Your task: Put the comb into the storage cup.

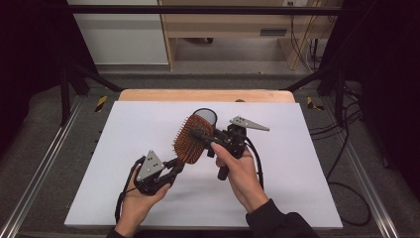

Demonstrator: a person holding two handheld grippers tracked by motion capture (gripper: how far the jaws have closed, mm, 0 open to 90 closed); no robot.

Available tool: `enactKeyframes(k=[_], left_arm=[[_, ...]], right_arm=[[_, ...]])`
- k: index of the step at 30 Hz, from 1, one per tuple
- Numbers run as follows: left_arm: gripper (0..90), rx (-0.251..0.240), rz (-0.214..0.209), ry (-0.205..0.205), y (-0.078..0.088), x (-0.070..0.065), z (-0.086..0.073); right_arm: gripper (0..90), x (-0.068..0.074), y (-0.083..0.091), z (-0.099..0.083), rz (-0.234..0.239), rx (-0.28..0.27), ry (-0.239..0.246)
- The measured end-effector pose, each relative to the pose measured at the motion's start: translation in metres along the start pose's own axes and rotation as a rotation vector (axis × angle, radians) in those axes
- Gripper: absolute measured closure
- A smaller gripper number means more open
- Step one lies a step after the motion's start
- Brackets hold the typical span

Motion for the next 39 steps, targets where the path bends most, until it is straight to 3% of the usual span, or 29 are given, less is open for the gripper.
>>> enactKeyframes(k=[6, 19, 26, 31, 39], left_arm=[[72.8, 0.008, 0.010, -0.001, -0.006, -0.001, -0.002], [73.0, 0.024, 0.006, 0.045, -0.010, 0.003, -0.009], [73.0, 0.021, 0.002, 0.056, -0.012, 0.003, -0.012], [72.7, -0.009, 0.002, 0.070, -0.012, 0.004, -0.012], [72.3, -0.029, 0.008, 0.091, -0.009, 0.008, -0.013]], right_arm=[[46.8, 0.002, -0.001, -0.001, -0.015, 0.010, -0.002], [51.0, 0.007, -0.013, -0.005, -0.049, 0.018, 0.021], [52.9, 0.020, -0.016, -0.006, -0.087, 0.037, 0.118], [53.6, 0.027, -0.017, -0.004, -0.115, 0.033, 0.150], [53.8, 0.032, -0.022, -0.001, -0.117, 0.026, 0.165]])
Point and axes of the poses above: each handheld gripper's, and its own axes: y roughly backward along the jaws, z roughly out of its top, x roughly to its left, the point moved 1 cm from there along -y, roughly forward along the jaws, and after that the axes turned 11 degrees about x, right-handed, at the moved point
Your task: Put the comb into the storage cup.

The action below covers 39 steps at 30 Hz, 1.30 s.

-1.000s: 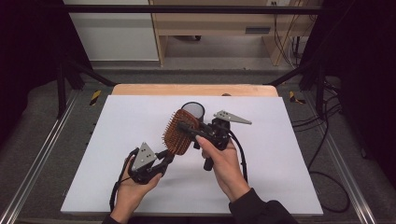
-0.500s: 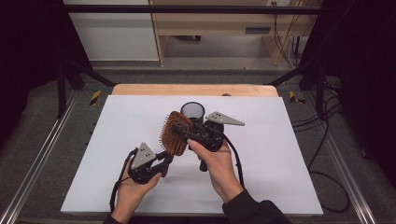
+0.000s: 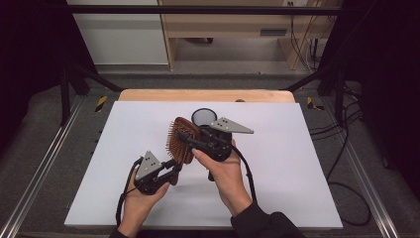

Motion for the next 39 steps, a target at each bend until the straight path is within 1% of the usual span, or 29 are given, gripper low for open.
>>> enactKeyframes(k=[2, 5, 7, 9, 12, 13, 15, 17, 20, 21, 23, 24, 25, 26, 27, 28, 30, 31, 32, 33, 34, 35, 36, 37, 38, 39], left_arm=[[71.4, -0.008, 0.000, 0.012, 0.000, 0.001, -0.001], [70.7, -0.014, 0.004, 0.016, 0.000, 0.002, -0.001], [69.5, -0.021, 0.002, 0.021, 0.001, 0.004, -0.001], [68.5, -0.040, -0.002, 0.035, 0.002, 0.005, -0.001], [65.3, -0.052, 0.006, 0.031, 0.003, 0.004, -0.001], [63.3, -0.068, 0.016, 0.030, 0.004, 0.004, 0.000], [60.5, -0.075, 0.018, 0.031, 0.004, 0.003, 0.000], [55.6, -0.088, 0.021, 0.027, 0.004, 0.003, 0.001], [48.7, -0.096, 0.030, 0.025, 0.004, 0.001, 0.000], [46.4, -0.104, 0.036, 0.017, 0.005, 0.000, -0.001], [41.7, -0.120, 0.029, -0.004, 0.007, -0.001, -0.002], [38.8, -0.120, 0.029, -0.004, 0.007, -0.001, -0.002], [36.5, -0.131, 0.033, -0.008, 0.008, 0.000, -0.003], [33.6, -0.162, 0.023, 0.000, 0.013, 0.002, -0.005], [29.9, -0.174, 0.026, 0.008, 0.016, 0.005, -0.006], [26.2, -0.174, 0.026, 0.008, 0.016, 0.005, -0.006], [18.7, -0.195, 0.055, 0.034, 0.024, 0.014, -0.010], [14.6, -0.195, 0.055, 0.034, 0.024, 0.014, -0.010], [11.4, -0.216, 0.087, 0.065, 0.032, 0.022, -0.013], [9.9, -0.216, 0.087, 0.065, 0.032, 0.022, -0.013], [9.9, -0.222, 0.103, 0.072, 0.037, 0.026, -0.014], [7.4, -0.229, 0.118, 0.080, 0.041, 0.029, -0.016], [7.4, -0.239, 0.131, 0.091, 0.046, 0.033, -0.019], [7.1, -0.250, 0.140, 0.105, 0.051, 0.037, -0.022], [7.1, -0.259, 0.153, 0.113, 0.055, 0.040, -0.026], [6.8, -0.257, 0.164, 0.120, 0.059, 0.043, -0.030]], right_arm=[[53.8, 0.000, -0.001, 0.000, 0.003, 0.000, 0.001], [53.7, 0.000, -0.001, 0.001, 0.005, -0.001, 0.001], [53.7, -0.001, -0.001, 0.001, 0.017, -0.011, -0.022], [53.7, -0.003, 0.001, 0.002, 0.023, -0.021, -0.037], [53.8, -0.004, 0.002, 0.003, 0.024, -0.026, -0.035], [53.7, -0.005, 0.003, 0.004, 0.022, -0.030, -0.037], [53.7, -0.005, 0.003, 0.004, 0.021, -0.032, -0.039], [53.7, -0.007, 0.005, 0.005, 0.017, -0.038, -0.043], [53.6, -0.011, 0.007, 0.007, 0.009, -0.044, -0.053], [53.6, -0.014, 0.008, 0.008, 0.004, -0.049, -0.056], [53.6, -0.017, 0.011, 0.010, 0.000, -0.055, -0.063], [53.5, -0.020, 0.012, 0.012, -0.008, -0.064, -0.062], [53.5, -0.022, 0.014, 0.014, -0.015, -0.066, -0.064], [53.4, -0.024, 0.016, 0.016, -0.022, -0.072, -0.069], [53.4, -0.026, 0.017, 0.018, -0.026, -0.077, -0.072], [53.4, -0.030, 0.019, 0.020, -0.031, -0.083, -0.078], [53.4, -0.035, 0.022, 0.023, -0.041, -0.087, -0.087], [53.4, -0.035, 0.022, 0.023, -0.041, -0.087, -0.087], [53.3, -0.041, 0.025, 0.027, -0.059, -0.085, -0.085], [53.3, -0.044, 0.026, 0.029, -0.065, -0.086, -0.087], [53.3, -0.044, 0.026, 0.029, -0.065, -0.086, -0.087], [53.3, -0.049, 0.027, 0.035, -0.075, -0.089, -0.090], [53.3, -0.049, 0.027, 0.035, -0.075, -0.089, -0.090], [53.2, -0.053, 0.028, 0.041, -0.084, -0.092, -0.088], [53.2, -0.053, 0.028, 0.041, -0.084, -0.092, -0.088], [53.2, -0.057, 0.026, 0.047, -0.089, -0.099, -0.091]])
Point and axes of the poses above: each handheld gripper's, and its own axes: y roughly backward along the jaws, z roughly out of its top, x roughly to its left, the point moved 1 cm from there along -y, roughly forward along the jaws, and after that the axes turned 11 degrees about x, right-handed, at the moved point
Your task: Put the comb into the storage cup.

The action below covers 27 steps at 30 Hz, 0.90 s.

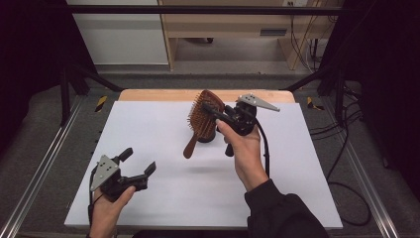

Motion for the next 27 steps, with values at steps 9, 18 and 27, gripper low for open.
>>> enactKeyframes(k=[9, 18, 27], left_arm=[[6.8, 0.023, 0.062, 0.041, 0.009, 0.028, -0.013], [5.7, 0.027, 0.080, 0.034, 0.007, 0.033, -0.017], [5.8, -0.007, 0.102, 0.049, 0.011, 0.041, -0.018]], right_arm=[[52.9, -0.011, -0.017, 0.028, -0.027, -0.014, -0.011], [52.7, -0.018, -0.037, 0.049, -0.061, -0.022, -0.017], [52.5, -0.026, -0.049, 0.066, -0.069, -0.049, -0.043]])
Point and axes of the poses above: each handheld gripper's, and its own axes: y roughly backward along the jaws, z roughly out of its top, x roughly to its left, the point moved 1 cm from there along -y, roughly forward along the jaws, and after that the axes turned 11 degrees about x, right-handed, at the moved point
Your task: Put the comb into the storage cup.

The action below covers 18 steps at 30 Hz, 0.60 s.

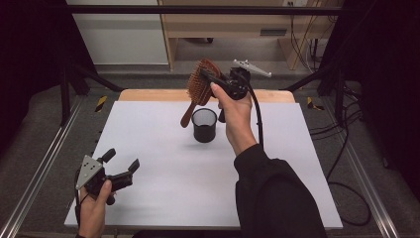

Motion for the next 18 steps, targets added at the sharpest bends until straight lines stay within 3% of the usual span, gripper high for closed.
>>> enactKeyframes(k=[4, 18], left_arm=[[5.8, -0.023, 0.014, -0.001, 0.0028, 0.0022, 0.0011], [1.9, -0.002, 0.012, -0.028, -0.0006, 0.0014, -0.0010]], right_arm=[[52.4, -0.0014, -0.0014, 0.0051, -0.002, -0.007, -0.004], [52.2, -0.0018, -0.0021, 0.0052, 0.015, -0.008, -0.010]])
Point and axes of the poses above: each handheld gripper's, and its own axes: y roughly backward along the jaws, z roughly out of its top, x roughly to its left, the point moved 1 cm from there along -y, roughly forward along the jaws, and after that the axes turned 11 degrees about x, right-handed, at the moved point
